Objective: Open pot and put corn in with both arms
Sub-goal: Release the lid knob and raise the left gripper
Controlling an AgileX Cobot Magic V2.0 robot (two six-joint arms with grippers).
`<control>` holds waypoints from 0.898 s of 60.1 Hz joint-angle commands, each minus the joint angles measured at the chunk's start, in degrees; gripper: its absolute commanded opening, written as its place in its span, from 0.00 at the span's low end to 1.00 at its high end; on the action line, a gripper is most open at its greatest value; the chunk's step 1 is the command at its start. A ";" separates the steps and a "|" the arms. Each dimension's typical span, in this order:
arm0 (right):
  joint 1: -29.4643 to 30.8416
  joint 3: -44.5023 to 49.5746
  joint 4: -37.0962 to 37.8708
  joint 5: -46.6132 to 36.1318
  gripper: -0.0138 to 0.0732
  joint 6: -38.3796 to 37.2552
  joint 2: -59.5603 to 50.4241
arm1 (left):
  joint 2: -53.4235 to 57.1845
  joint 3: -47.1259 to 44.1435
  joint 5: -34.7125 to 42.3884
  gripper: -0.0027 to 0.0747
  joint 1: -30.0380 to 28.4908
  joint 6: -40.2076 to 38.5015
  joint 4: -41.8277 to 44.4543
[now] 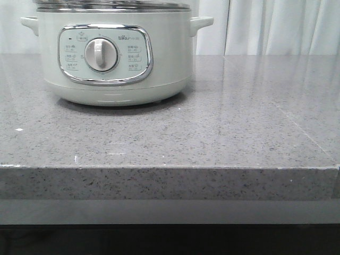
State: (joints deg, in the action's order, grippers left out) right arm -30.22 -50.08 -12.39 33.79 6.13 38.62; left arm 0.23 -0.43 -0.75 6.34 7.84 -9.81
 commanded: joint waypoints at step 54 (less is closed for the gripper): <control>0.40 -1.35 -0.05 -3.98 0.08 0.23 -0.15 | 0.93 -0.24 6.65 0.01 -0.06 -6.30 6.05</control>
State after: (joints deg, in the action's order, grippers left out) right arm -29.98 -50.08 -12.39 33.79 6.13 38.62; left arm 0.23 -0.43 0.97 6.34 2.40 -3.27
